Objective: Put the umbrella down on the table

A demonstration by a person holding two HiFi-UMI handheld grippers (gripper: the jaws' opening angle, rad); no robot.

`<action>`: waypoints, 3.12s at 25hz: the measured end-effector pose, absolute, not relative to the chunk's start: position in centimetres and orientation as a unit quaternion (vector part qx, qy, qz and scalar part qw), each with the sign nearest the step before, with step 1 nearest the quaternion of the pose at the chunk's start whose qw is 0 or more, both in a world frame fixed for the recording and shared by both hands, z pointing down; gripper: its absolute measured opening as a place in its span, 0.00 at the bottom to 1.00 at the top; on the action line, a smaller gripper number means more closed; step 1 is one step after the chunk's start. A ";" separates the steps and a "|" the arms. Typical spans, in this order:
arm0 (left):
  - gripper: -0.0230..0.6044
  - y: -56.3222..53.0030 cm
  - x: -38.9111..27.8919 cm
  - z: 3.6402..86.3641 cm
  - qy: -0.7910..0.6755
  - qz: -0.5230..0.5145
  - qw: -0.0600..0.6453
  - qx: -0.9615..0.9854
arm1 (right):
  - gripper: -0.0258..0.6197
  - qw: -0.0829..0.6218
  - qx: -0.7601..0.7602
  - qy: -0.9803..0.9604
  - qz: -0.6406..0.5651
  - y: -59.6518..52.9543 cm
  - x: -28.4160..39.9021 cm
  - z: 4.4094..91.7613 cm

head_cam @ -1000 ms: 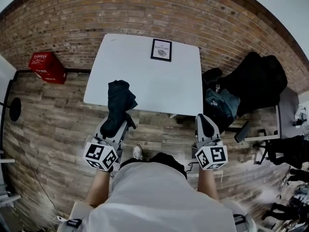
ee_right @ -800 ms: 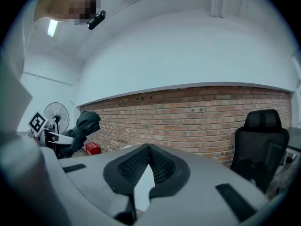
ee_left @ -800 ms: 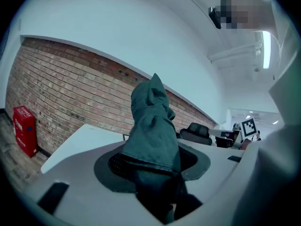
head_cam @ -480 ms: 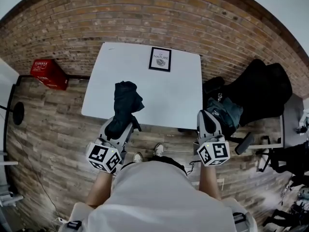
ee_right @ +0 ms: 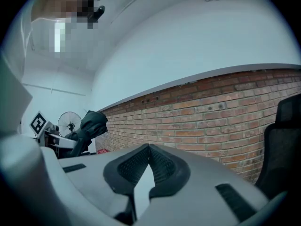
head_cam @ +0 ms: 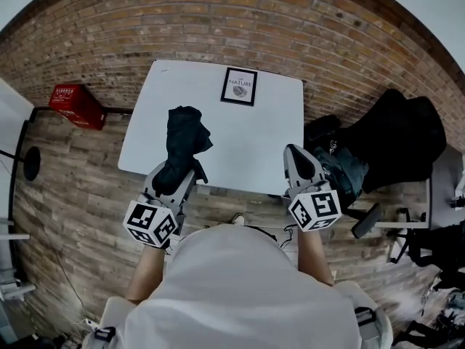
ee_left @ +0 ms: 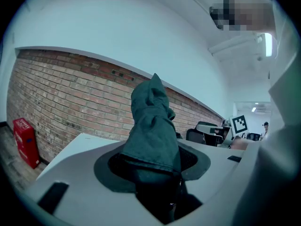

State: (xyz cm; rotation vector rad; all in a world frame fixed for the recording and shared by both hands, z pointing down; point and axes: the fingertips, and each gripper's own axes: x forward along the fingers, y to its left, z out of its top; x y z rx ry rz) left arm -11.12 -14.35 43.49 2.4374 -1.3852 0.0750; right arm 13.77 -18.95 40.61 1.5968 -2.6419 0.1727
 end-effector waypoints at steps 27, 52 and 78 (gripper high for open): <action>0.41 -24.9 -6.4 55.0 -0.485 0.149 0.239 0.828 | 0.07 0.043 0.538 -0.839 0.070 -19.1 18.7 42.5; 0.42 -33.8 -0.5 69.4 -0.489 0.285 0.330 0.756 | 0.07 0.055 0.598 -0.795 0.084 -16.9 25.2 43.7; 0.47 -34.6 -2.3 75.1 -0.494 0.323 0.322 0.740 | 0.07 0.078 0.608 -0.785 0.088 -17.7 25.1 44.1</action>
